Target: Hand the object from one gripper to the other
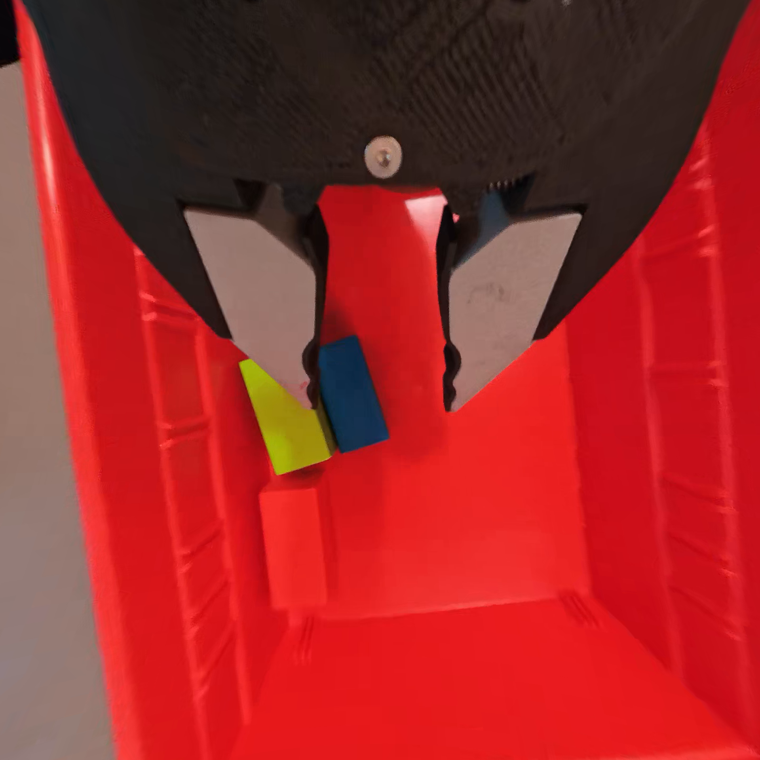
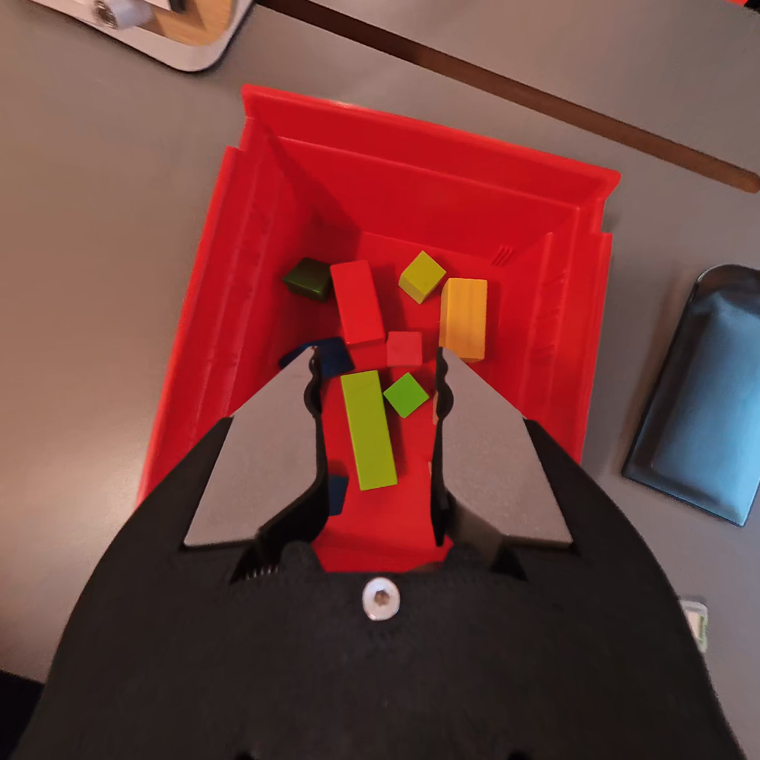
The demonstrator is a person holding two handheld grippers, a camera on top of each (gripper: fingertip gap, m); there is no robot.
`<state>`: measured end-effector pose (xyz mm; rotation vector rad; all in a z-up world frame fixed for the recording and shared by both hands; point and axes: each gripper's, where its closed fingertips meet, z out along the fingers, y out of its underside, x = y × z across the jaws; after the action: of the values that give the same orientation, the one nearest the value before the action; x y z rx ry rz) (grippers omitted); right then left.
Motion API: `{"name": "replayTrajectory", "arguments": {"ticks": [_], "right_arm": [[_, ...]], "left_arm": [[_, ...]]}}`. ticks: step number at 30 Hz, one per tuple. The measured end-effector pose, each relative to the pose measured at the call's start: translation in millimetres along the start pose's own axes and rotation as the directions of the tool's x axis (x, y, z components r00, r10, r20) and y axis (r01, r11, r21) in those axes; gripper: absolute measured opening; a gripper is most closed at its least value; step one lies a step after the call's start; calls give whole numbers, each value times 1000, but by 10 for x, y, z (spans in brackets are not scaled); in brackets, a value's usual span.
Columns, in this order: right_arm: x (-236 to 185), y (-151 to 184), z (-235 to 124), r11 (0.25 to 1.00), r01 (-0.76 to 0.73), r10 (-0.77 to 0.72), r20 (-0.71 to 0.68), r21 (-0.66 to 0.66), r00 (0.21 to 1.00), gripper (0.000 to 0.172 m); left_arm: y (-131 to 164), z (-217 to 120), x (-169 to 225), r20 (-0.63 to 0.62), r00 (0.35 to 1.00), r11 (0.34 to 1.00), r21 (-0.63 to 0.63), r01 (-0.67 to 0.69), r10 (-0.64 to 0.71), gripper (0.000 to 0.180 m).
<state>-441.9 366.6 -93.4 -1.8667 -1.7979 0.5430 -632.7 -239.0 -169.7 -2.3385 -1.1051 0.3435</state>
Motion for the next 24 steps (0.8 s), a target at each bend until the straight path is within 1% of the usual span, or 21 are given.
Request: {"name": "replayTrajectory", "arguments": {"ticks": [2,3,4,6,8,10,13,15,17,18,20,23,24], "right_arm": [[-75,-58,-88,1000,17,-17,-3,21,1000,53],[-109,-93,-123,999,23,-23,-2,34,1000,53],[-146,-122,-149,999,29,-29,2,43,1000,53],[-222,-171,-176,998,39,-40,15,55,999,53],[-285,-188,-180,997,59,-60,20,52,998,53],[-331,-198,-195,995,77,-78,18,55,997,53],[-388,-188,-239,993,96,-98,24,68,995,53],[-409,-175,-267,992,103,-105,29,76,994,53],[-424,-171,-286,991,108,-111,33,84,993,53],[-442,-172,-293,990,110,-114,39,90,993,53],[-516,-171,-308,988,114,-121,64,104,991,54],[-783,-155,-359,983,119,-141,153,143,978,54],[-945,-153,-389,979,121,-154,206,165,966,54]], "left_arm": [[90,131,56,-21,1000,999,-42,-7,6,44],[136,177,52,-14,1000,998,-60,-19,18,50],[123,188,54,-22,1000,999,-42,-15,14,54],[125,199,-23,-23,1000,999,-52,6,-7,64],[100,206,-167,1,1000,998,-48,29,-29,63],[102,209,-263,0,998,997,-54,58,-59,63],[161,178,-192,-57,995,994,-71,77,-81,58],[210,179,-137,-49,996,995,-80,64,-68,60],[282,222,-145,-7,999,992,-121,45,-46,54],[269,225,-156,18,999,993,-118,29,-27,40],[262,232,-107,16,1000,992,-125,-13,15,29],[235,239,-110,16,994,987,-121,-104,107,28],[211,229,-168,61,989,986,-108,-125,132,28]]}}
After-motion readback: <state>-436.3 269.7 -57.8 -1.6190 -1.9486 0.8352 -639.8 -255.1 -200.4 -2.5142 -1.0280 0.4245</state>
